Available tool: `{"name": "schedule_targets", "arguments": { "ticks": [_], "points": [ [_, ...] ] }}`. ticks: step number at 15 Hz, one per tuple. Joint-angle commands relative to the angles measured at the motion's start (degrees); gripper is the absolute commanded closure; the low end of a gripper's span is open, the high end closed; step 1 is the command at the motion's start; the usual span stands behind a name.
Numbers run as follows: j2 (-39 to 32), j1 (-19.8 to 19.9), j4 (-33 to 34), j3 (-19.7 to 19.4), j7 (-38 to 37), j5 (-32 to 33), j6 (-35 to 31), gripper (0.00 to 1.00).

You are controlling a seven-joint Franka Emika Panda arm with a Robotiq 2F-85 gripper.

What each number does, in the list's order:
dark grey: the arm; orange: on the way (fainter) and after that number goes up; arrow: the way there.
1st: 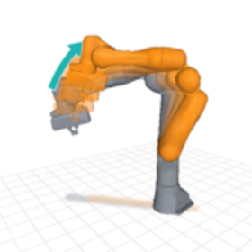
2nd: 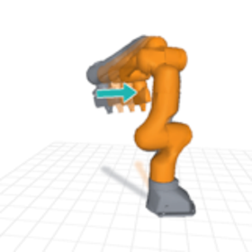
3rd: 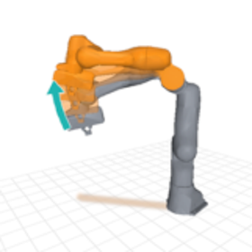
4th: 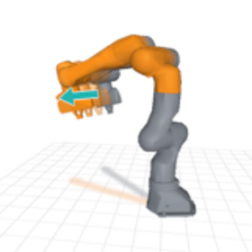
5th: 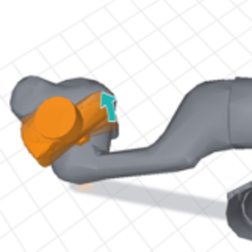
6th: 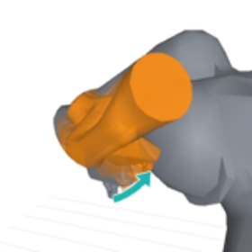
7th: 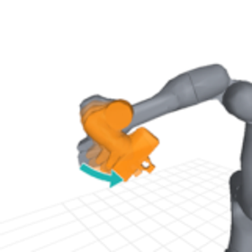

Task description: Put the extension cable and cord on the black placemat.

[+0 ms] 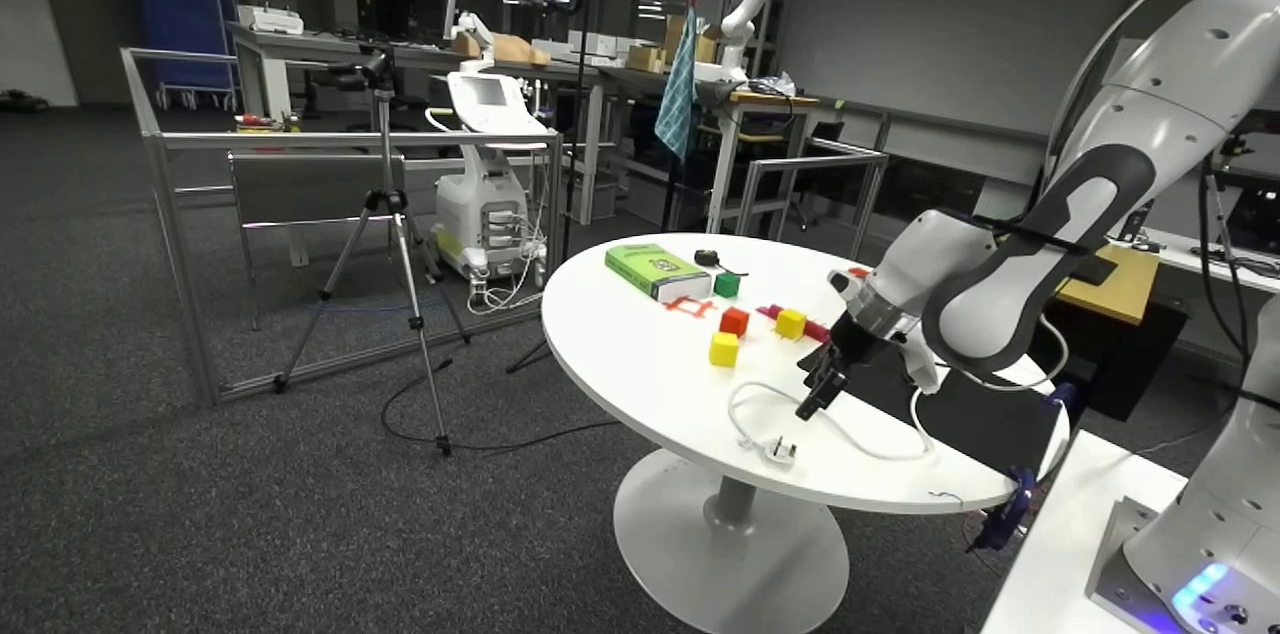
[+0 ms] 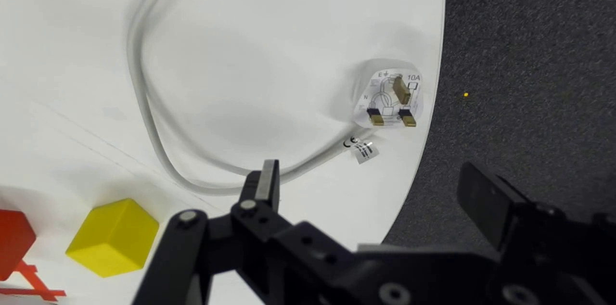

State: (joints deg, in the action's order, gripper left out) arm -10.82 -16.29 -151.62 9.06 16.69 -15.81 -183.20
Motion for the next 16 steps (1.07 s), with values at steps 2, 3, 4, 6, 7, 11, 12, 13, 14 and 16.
{"name": "schedule_targets", "arguments": {
  "ticks": [2, 3, 4, 6, 7, 11, 12, 13, 14, 16],
  "points": [
    [-5.49, 1.52, 4.13, -0.39, -8.12, 10.7, -1.83, 0.0],
    [-6.36, 1.35, 4.74, -0.56, -9.4, 11.85, -2.22, 0.0],
    [-7.35, 0.68, 5.19, -1.21, -10.61, 12.71, -3.74, 0.0],
    [-8.76, -1.37, 6.07, -2.42, -9.03, 10.29, -4.69, 0.0],
    [-9.42, -1.96, 6.33, -2.95, -8.88, 10.26, -4.97, 0.0],
    [-11.35, -1.72, 6.95, -3.24, -11.47, 14.81, -3.09, 0.0],
    [-11.77, -1.5, 6.91, -2.89, -11.57, 15.22, -3.04, 0.0],
    [-12.17, -1.88, 6.86, -3.19, -11.65, 15.54, -3.22, 0.0],
    [-12.52, -1.74, 6.85, -2.99, -11.62, 15.8, -3.21, 0.0],
    [-13.05, -1.81, 6.85, -2.89, -11.65, 16.16, -3.12, 0.0]
  ]
}}
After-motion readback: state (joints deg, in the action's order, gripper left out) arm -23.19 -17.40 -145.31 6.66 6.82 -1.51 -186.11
